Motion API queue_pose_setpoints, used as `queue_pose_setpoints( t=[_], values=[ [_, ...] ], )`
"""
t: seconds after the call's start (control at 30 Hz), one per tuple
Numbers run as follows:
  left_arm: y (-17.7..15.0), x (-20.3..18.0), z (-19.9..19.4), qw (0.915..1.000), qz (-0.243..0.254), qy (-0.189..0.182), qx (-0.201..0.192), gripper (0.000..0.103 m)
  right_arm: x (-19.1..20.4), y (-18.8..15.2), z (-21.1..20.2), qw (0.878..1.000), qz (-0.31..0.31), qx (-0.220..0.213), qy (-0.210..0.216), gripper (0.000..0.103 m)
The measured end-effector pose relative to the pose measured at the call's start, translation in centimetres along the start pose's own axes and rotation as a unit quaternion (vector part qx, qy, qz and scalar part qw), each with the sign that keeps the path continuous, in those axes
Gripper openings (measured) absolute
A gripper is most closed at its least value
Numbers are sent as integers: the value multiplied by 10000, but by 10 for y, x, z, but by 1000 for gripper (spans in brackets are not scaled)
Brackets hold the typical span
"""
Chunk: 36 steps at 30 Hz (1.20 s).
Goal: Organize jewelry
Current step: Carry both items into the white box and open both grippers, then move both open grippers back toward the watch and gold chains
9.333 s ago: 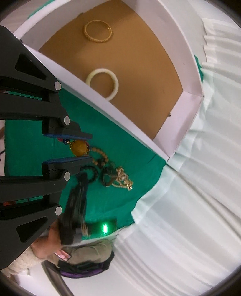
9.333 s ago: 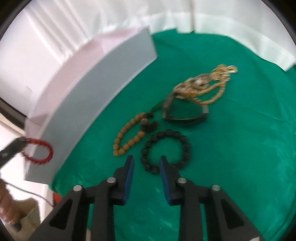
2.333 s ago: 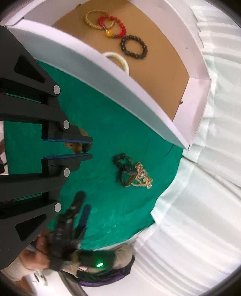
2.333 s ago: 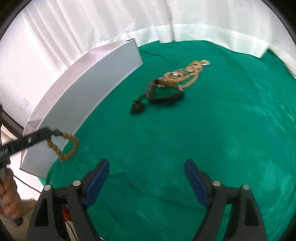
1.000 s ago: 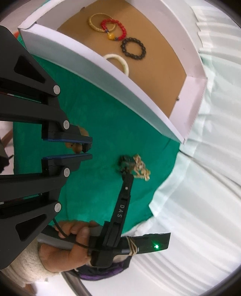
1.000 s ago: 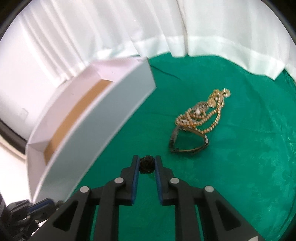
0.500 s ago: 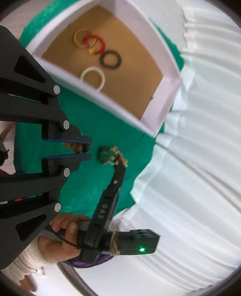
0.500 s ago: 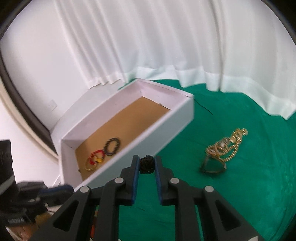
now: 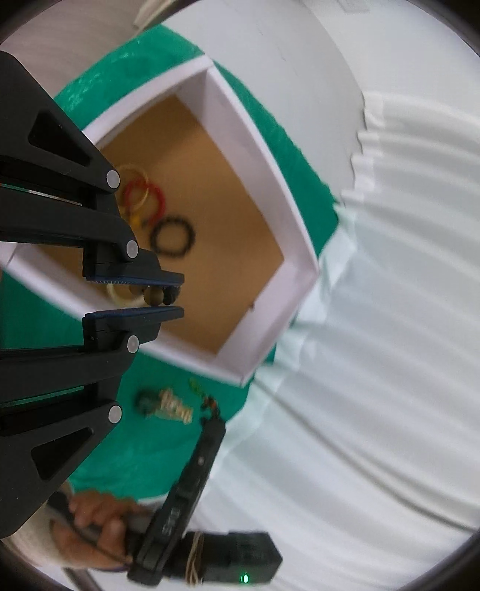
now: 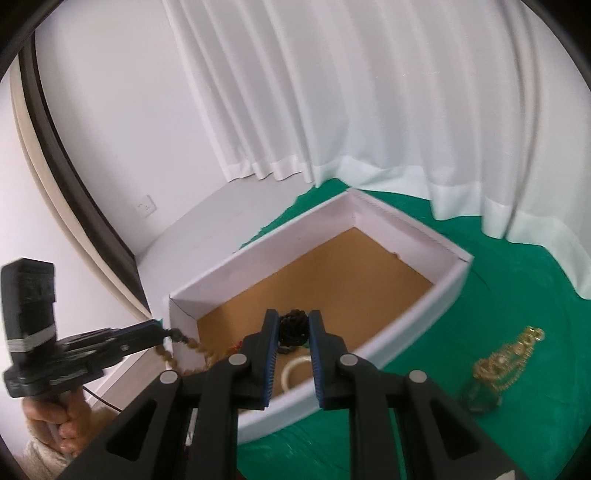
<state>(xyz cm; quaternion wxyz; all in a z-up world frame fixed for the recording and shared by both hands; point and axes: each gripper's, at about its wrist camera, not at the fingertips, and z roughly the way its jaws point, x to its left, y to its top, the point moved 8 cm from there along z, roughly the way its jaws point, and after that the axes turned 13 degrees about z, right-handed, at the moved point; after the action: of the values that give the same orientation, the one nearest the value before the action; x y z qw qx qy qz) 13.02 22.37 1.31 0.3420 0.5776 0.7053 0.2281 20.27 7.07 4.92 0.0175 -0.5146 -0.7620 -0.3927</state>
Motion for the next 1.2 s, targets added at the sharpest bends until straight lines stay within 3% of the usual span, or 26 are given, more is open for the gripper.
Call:
queue_pose_setpoints(
  t=[0.17,0.4,0.5,0.53,0.57,0.63,0.7,0.83,1.03,1.2],
  values=[
    [-18,21,37,9992,-206,89,346,9,1,0,50,9992,-166,212,-311,17],
    [-56,16,79,9957,-146,104,908,10,-22,-14,108,9949,-304,491,-828,17],
    [-65,17,87,9943,-117,280,1019,16,-32,-21,116,9947,-190,492,-879,28],
    [-68,18,88,9941,-115,306,1034,34,-34,-21,116,9947,-156,479,-897,49],
    [-69,19,87,9939,-129,353,1035,63,-38,-23,114,9948,-102,432,-917,62],
    [-68,20,80,9949,-170,488,862,84,-42,-24,109,9946,-72,380,-965,62],
    [-65,17,71,9958,-84,551,730,84,-45,-26,102,9940,-92,310,-1048,63],
    [-60,-3,58,9969,123,569,532,84,-57,-29,79,9919,-64,36,-1271,77],
    [-61,-64,43,9963,701,386,300,89,-91,-53,41,9865,-2,-206,-1625,78],
    [-76,-122,46,9940,1049,5,294,91,-143,-98,11,9748,-46,-204,-2220,78]
  ],
)
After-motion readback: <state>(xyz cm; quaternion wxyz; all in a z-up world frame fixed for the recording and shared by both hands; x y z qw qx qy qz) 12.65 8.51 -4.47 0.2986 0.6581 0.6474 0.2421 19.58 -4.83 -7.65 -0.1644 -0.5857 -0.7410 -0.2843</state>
